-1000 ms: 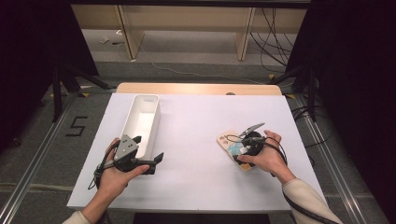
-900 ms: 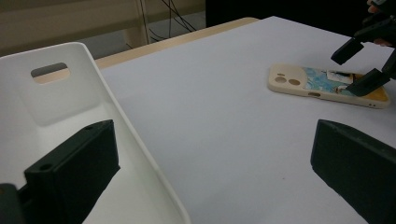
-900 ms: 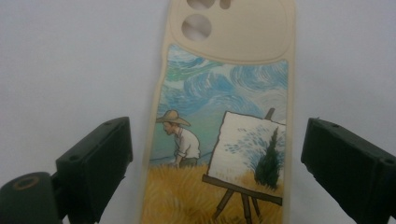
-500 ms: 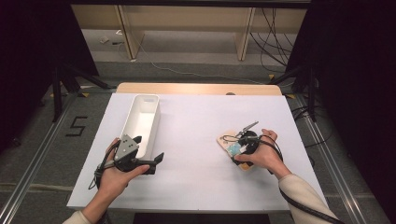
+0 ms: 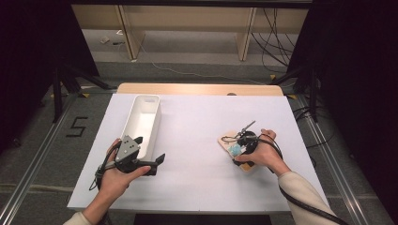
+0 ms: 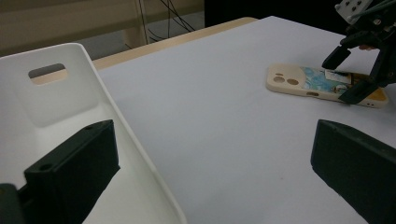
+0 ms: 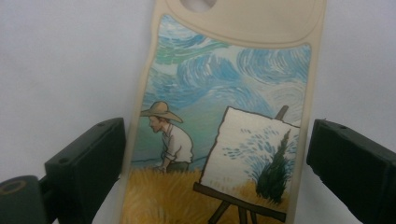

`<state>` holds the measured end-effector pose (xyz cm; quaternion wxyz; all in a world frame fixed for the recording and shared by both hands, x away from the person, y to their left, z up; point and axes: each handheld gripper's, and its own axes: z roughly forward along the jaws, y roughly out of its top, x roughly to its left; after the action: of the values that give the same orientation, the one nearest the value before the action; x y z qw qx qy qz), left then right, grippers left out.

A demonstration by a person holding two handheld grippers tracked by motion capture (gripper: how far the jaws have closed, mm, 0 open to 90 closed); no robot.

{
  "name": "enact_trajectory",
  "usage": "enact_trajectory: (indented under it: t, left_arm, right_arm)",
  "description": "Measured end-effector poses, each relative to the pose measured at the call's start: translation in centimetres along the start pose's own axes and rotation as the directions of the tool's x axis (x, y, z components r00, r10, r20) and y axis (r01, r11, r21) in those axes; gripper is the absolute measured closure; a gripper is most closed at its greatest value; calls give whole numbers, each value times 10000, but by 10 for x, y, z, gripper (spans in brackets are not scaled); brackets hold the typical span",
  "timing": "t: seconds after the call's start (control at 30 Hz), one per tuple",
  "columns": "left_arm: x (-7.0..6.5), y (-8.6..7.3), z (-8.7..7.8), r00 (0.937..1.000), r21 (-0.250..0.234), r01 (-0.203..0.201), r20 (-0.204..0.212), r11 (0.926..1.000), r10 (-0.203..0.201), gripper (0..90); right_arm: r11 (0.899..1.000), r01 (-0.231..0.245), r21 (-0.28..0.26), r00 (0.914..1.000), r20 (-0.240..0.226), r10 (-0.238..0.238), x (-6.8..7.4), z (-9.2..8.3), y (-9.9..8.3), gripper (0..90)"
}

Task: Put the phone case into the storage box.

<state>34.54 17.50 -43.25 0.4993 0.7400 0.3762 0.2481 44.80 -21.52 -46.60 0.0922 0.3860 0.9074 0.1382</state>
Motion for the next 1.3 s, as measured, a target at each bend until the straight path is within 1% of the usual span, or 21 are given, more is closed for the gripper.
enact_trajectory:
  t: [0.23, 0.3, 0.43, 0.5, 0.73, 0.97, 1.03, 1.3]
  left_arm:
    - [0, 0, 0, 10000, -4, 2, 7, 10000, -2, 3]
    - [0, 0, 0, 10000, -9, 1, 5, 10000, -1, 2]
    - [0, 0, 0, 10000, -11, -5, 2, 10000, 5, 2]
    - [0, 0, 0, 10000, -12, -10, 7, 10000, 10, 2]
    - [0, 0, 0, 10000, -11, -8, 1, 10000, 8, 2]
    - [0, 0, 0, 10000, -7, -9, 1, 10000, 9, 3]
    - [0, 0, 0, 10000, -3, -18, 4, 10000, 18, 2]
    - [0, 0, 0, 10000, -10, -18, 4, 10000, 18, 2]
  right_arm:
    - [9997, -55, 247, 10000, -51, 56, 0, 1, 3, 64]
    - [9993, 54, 363, 9999, -88, -51, -1, 2, 4, 59]
    - [9990, 28, 437, 9999, -101, -24, -2, 3, 5, 54]
    - [9987, -85, 511, 9998, -155, 93, -2, 2, 6, 51]
    - [9985, -100, 541, 9998, -168, 109, -3, 4, 7, 44]
    - [9974, -152, 705, 9995, -274, 172, -3, 4, 8, 53]
    - [9978, -19, 660, 9997, -250, 36, -4, 4, 8, 54]
    - [9973, -112, 728, 9996, -248, 130, -3, 4, 8, 60]
